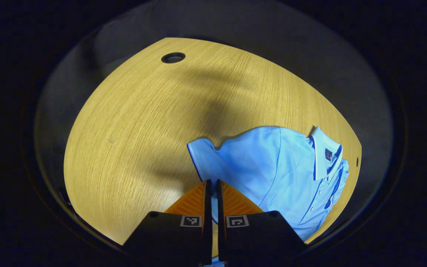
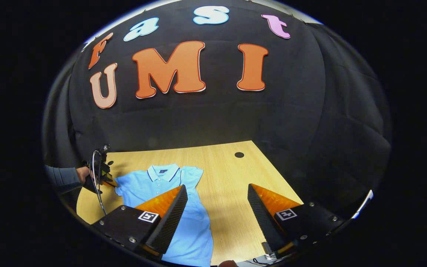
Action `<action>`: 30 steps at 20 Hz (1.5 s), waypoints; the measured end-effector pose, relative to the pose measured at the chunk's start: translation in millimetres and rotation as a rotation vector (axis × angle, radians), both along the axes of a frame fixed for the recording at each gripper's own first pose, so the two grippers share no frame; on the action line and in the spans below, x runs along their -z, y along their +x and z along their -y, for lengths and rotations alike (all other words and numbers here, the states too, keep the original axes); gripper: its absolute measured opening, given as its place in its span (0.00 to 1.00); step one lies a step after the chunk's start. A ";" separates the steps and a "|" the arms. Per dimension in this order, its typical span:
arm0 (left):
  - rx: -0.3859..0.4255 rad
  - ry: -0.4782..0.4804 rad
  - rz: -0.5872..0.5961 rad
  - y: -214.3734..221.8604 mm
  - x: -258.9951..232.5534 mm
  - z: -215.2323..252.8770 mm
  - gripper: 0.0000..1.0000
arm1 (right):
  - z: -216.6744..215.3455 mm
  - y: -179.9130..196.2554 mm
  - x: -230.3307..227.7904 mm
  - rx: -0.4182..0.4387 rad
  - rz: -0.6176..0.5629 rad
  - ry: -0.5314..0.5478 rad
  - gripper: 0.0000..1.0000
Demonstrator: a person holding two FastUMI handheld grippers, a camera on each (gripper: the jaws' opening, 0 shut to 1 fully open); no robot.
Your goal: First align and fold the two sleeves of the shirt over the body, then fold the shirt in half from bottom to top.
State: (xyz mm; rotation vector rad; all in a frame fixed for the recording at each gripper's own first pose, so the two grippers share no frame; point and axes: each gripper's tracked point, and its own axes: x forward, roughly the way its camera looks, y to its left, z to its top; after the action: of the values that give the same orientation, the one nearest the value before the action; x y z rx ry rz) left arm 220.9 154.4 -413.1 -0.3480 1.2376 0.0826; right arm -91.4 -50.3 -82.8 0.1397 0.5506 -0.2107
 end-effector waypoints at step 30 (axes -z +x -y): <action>0.421 -0.129 0.432 -102.6 -161.4 155.3 1.00 | -20.6 -17.6 20.1 -0.152 -0.023 0.036 0.99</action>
State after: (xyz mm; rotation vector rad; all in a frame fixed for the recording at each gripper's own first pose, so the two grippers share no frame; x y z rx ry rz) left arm 118.3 -0.8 -251.8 -0.1958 0.8657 -0.4163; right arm -109.0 -29.6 -102.9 0.1301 0.5855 -0.0543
